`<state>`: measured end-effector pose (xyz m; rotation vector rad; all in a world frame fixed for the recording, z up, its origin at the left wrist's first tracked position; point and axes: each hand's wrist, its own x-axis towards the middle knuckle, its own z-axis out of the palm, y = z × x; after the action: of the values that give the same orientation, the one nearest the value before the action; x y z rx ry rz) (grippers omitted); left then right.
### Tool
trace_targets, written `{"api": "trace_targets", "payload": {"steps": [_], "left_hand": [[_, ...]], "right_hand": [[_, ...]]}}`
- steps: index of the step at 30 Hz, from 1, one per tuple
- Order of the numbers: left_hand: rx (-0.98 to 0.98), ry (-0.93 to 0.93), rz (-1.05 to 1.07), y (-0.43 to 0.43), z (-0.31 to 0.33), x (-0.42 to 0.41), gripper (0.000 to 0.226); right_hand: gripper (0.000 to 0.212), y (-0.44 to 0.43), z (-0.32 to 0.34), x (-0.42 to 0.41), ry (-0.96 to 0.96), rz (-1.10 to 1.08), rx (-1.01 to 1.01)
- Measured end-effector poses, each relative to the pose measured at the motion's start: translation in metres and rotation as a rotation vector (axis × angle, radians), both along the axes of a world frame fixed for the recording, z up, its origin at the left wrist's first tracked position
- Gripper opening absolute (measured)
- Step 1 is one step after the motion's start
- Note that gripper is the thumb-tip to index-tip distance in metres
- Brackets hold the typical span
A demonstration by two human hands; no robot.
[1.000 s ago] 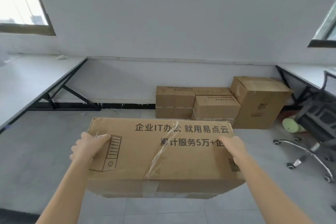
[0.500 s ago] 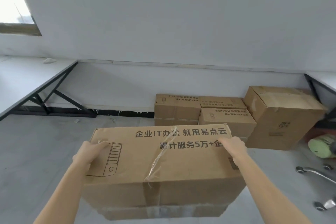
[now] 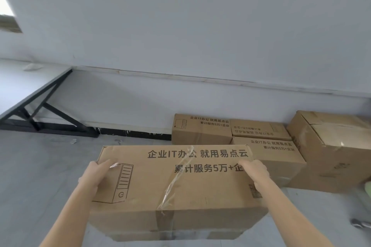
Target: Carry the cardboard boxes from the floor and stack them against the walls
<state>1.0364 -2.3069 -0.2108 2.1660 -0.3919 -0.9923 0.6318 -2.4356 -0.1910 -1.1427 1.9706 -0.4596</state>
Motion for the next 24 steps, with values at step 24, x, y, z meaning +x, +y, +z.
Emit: {"api": "trace_targets", "payload": {"steps": [24], "left_hand": [[-0.046, 0.136, 0.027, -0.254, -0.056, -0.004, 0.051]], "right_hand": [[0.056, -0.228, -0.088, -0.011, -0.133, -0.12, 0.187]]}}
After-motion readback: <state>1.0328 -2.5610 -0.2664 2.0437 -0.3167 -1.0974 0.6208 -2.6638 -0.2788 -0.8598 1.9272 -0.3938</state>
